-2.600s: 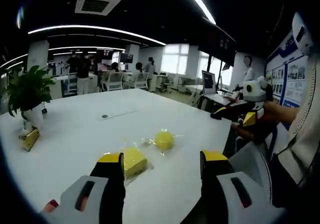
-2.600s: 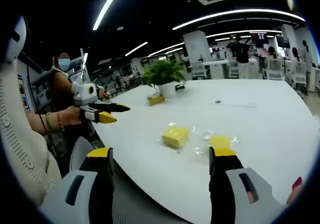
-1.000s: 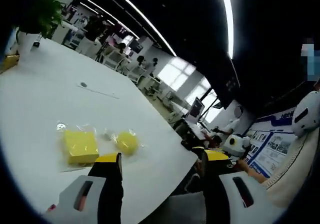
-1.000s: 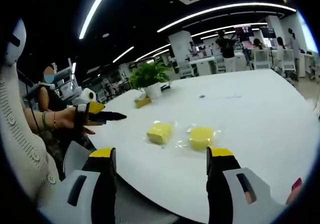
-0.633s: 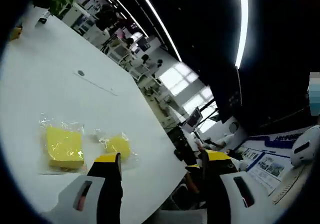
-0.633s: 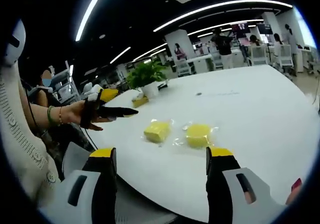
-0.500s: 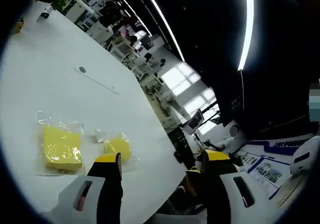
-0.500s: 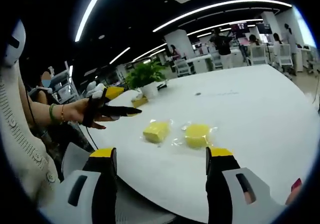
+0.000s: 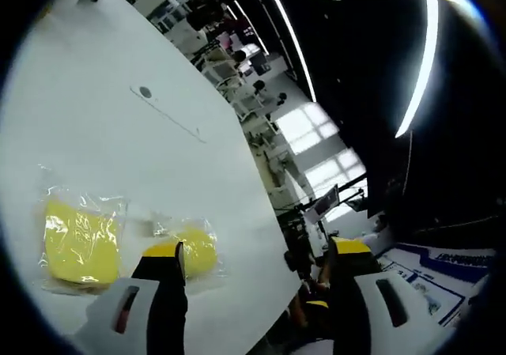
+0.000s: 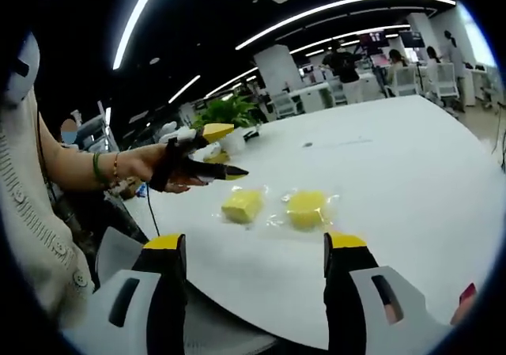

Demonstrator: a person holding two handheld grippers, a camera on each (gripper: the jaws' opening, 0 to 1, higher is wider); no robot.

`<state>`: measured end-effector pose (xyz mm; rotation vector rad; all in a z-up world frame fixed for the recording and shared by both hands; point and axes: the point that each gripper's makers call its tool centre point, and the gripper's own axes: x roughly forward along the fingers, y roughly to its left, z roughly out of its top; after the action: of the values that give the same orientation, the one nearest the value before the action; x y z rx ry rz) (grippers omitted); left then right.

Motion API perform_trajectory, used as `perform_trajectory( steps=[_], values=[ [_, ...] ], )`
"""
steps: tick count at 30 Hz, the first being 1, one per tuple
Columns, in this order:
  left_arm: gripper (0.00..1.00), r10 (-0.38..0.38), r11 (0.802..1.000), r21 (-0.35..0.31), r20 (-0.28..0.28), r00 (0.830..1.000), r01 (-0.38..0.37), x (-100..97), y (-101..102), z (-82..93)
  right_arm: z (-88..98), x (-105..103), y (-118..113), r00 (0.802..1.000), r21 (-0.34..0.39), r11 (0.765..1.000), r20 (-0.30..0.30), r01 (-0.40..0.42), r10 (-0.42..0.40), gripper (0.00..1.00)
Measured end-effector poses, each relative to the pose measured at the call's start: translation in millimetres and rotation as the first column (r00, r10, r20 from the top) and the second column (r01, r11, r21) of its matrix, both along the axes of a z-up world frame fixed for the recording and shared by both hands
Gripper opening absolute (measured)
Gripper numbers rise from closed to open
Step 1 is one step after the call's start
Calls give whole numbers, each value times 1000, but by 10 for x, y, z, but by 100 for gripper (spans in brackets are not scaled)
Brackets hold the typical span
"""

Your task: Compare the silicone blocks by pressing each to a similar depth, holding the contact briefly, and releasing to observe deformation and rebound differences across the visible hardness samples.

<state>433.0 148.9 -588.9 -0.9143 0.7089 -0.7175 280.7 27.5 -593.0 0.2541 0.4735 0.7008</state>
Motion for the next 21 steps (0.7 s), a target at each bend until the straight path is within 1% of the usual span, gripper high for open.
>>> perform_trajectory(
  steps=[2,5,7,10,12,15,18,19,20,21],
  values=[
    [72,8,1000,-16,-30,1000,-9,61,-45,-60,-8,6,-32,1000,-2,1000,-2,7,-7,65],
    [73,25,1000,-15,-68,997,-26,168,-101,-189,-27,11,-92,1000,-4,1000,-7,19,-19,64],
    [73,46,998,-26,-119,992,-49,232,-128,-279,-32,12,-115,1000,-3,1000,-8,24,-24,64],
    [73,75,996,-33,-177,981,-82,303,-157,-409,-61,15,-158,999,-1,999,-16,37,-37,64],
    [73,102,994,-10,-206,973,-106,341,-145,-523,-79,10,-178,999,-1,999,-21,41,-41,64],
    [73,130,991,9,-243,961,-131,367,-127,-648,-95,0,-201,999,1,999,-26,48,-48,63],
    [73,153,988,50,-271,950,-144,383,-101,-827,-115,-1,-229,998,-2,998,-32,56,-56,63],
    [73,159,987,55,-277,948,-150,390,-99,-863,-118,-5,-234,998,-3,998,-35,58,-58,63],
    [73,167,986,65,-292,942,-155,387,-92,-906,-121,-6,-241,998,-3,998,-36,60,-60,63],
    [73,197,980,73,-297,934,-183,404,-61,-945,-121,-7,-249,997,-3,998,-37,63,-63,63]
  ],
)
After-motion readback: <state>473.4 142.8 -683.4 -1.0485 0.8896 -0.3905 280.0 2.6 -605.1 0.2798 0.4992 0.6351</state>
